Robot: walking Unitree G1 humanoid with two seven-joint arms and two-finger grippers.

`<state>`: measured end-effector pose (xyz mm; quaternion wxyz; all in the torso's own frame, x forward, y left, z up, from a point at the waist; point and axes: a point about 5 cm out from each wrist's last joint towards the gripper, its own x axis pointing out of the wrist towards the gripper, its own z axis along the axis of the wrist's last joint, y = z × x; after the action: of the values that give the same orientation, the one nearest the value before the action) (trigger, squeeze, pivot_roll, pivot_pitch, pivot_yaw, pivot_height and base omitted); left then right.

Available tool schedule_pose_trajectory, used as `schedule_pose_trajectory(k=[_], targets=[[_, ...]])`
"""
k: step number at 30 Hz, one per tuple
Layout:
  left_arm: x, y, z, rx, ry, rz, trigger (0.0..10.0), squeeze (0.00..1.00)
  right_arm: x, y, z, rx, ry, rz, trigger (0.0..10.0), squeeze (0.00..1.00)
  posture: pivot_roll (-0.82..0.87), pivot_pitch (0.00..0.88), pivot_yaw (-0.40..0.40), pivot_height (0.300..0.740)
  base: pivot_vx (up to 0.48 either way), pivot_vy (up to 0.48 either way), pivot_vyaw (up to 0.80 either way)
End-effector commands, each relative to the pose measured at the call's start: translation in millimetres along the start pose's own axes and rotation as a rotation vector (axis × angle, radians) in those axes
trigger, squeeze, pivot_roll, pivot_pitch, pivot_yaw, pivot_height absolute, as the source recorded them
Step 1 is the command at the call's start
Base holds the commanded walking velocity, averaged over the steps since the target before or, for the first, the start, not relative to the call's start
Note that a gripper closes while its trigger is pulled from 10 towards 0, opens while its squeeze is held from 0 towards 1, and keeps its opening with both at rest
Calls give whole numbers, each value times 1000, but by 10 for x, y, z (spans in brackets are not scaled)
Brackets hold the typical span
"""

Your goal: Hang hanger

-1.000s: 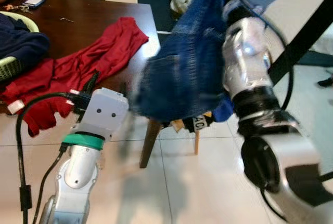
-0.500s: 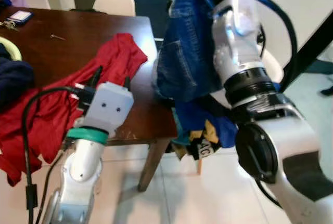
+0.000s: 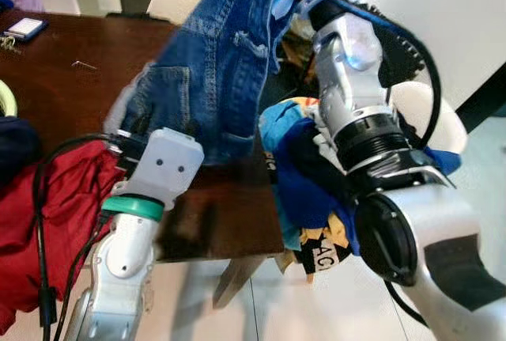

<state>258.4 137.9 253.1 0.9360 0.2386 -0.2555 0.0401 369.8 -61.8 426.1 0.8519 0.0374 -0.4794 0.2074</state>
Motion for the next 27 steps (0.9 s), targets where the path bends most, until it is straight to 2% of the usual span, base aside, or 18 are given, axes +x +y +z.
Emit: schedule_pose_trajectory(k=[1, 2, 4, 5, 8, 10, 13, 15, 16, 17, 18, 21, 22, 23, 24, 25, 26, 27], targets=[[-29, -87, -12, -19, 13, -43, 10000, 0, -147, 52, -166, 25, 60, 57, 10000, 0, 160, 128, -96, 740, 0, 0, 0], [-29, -105, -11, -25, 12, -55, 10000, 0, -309, 201, -392, 52, 159, 125, 10000, 0, 164, 131, -97, 740, 0, 0, 0], [-29, -105, -11, -25, 12, -55, 10000, 0, -309, 201, -392, 52, 159, 125, 10000, 0, 164, 131, -97, 740, 0, 0, 0], [-29, -117, -11, -29, 11, -62, 10000, 0, -428, 309, -536, 73, 226, 172, 10000, 0, 164, 131, -97, 740, 0, 0, 0], [-30, -113, -24, -30, 21, -64, 10000, 0, -775, 550, -919, -1, 447, 295, 10000, 0, 171, 138, -102, 740, 0, 0, 0], [-30, -113, -24, -30, 21, -64, 10000, 0, -775, 550, -919, -1, 447, 295, 10000, 0, 171, 138, -102, 740, 0, 0, 0], [-52, -116, -26, -32, 30, -71, 10000, 0, -1159, 608, -1237, -172, 666, 325, 10000, 0, 183, 148, -107, 740, 0, 0, 0], [-52, -116, -26, -32, 30, -71, 10000, 0, -1159, 608, -1237, -172, 666, 325, 10000, 0, 183, 148, -107, 740, 0, 0, 0], [-60, -114, -22, -32, 31, -72, 10000, 0, -1277, 589, -1318, -236, 734, 324, 10000, 0, 189, 154, -108, 740, 0, 0, 0], [-60, -114, -22, -32, 31, -72, 10000, 0, -1277, 589, -1318, -236, 734, 324, 10000, 0, 189, 154, -108, 740, 0, 0, 0], [-67, -109, -19, -31, 33, -72, 10000, 0, -1359, 557, -1367, -277, 782, 329, 10000, 1000, 189, 154, -108, 740, 0, 0, 0], [-81, -94, -12, -33, 36, -76, 10000, 0, -1459, 489, -1419, -263, 858, 329, 10000, 1000, 188, 162, -101, 740, 0, 0, 0], [-85, -89, -9, -35, 36, -79, 10000, 0, -1482, 471, -1429, -213, 885, 330, 10000, 1000, 188, 162, -101, 740, 0, 0, 0], [-89, -78, -2, -43, 38, -83, 10000, 0, -1503, 483, -1434, -68, 918, 337, 10000, 1000, 189, 165, -95, 740, 0, 0, 0], [-89, -78, -2, -43, 38, -83, 10000, 0, -1503, 483, -1434, -68, 918, 337, 10000, 1000, 189, 165, -95, 740, 0, 0, 0], [-91, -71, 3, -49, 39, -86, 10000, 0, -1515, 499, -1433, 35, 931, 346, 10000, 1000, 189, 165, -95, 740, 0, 0, 0], [-103, -50, 13, -85, 51, -94, 10000, 0, -1507, 497, -1400, 271, 920, 340, 10000, 741, 187, 167, -93, 740, 0, 0, 0], [-106, -46, 16, -93, 54, -95, 10000, 0, -1502, 491, -1390, 312, 913, 336, 10000, 741, 187, 167, -93, 740, 0, 0, 0]])
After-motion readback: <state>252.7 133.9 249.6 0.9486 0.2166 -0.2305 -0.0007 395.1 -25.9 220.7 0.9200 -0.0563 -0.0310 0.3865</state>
